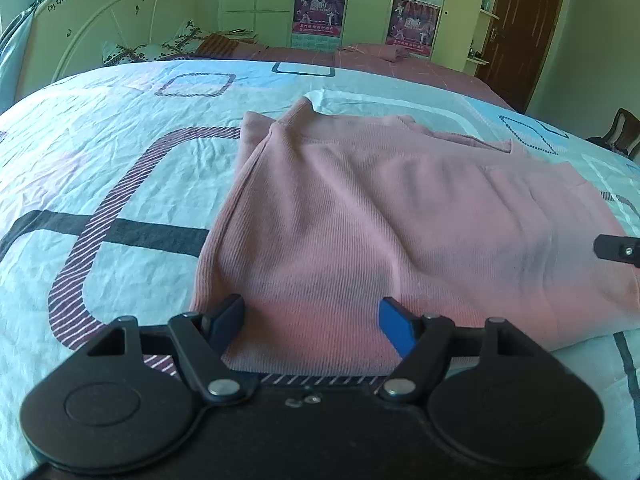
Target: Fold small clothes
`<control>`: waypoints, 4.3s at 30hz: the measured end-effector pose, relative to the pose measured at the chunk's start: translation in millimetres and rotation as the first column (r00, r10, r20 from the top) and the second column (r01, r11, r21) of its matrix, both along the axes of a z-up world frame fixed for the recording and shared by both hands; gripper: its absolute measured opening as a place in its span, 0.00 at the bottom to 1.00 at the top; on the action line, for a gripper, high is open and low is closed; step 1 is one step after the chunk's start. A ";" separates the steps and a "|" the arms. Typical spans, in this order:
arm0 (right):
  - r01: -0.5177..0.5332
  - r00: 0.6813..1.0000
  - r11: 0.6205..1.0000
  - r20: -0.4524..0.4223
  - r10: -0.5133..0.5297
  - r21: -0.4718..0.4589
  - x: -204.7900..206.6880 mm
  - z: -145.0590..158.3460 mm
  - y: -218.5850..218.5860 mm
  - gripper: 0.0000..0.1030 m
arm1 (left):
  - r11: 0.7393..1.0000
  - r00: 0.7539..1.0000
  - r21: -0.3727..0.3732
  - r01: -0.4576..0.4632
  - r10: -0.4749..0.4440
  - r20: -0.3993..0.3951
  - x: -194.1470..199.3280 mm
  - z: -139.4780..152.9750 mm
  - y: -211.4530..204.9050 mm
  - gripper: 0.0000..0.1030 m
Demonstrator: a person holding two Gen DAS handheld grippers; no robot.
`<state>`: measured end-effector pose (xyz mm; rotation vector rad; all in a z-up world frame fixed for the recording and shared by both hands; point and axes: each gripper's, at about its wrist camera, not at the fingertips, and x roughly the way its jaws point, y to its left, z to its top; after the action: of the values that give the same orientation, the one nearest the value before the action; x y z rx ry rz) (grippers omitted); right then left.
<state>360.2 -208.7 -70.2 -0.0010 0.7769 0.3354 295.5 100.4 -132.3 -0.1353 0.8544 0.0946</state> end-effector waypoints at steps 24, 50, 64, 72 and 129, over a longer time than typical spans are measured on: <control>0.007 0.998 0.997 -0.054 -0.011 -0.075 49.8 -37.5 49.2 0.64 | 0.995 0.998 -0.086 -0.044 0.041 -0.040 13.7 6.7 1.3 0.74; -0.034 0.998 0.999 -0.043 0.034 -0.007 29.0 -30.8 39.1 0.65 | 0.902 0.973 -0.370 -0.222 0.183 -0.138 -31.6 2.2 18.4 0.84; -0.008 0.999 0.999 -0.043 0.010 0.046 27.0 -21.3 38.0 0.65 | 0.656 0.915 -0.704 -0.272 0.404 0.023 -2.1 -33.5 45.2 0.86; 0.008 1.000 1.000 -0.016 -0.008 0.025 39.2 -19.1 52.5 0.65 | 0.600 0.888 -0.748 -0.284 0.459 0.031 17.9 -55.6 59.2 0.25; 0.166 0.986 0.948 -0.079 -0.149 0.273 46.0 6.4 -184.1 0.65 | 0.868 0.902 -0.252 0.427 -0.389 0.189 38.8 12.1 -218.6 0.56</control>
<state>406.2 -392.9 -63.8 0.3366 0.7760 0.2914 334.3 -118.2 -120.2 -0.2283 0.7439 -0.4386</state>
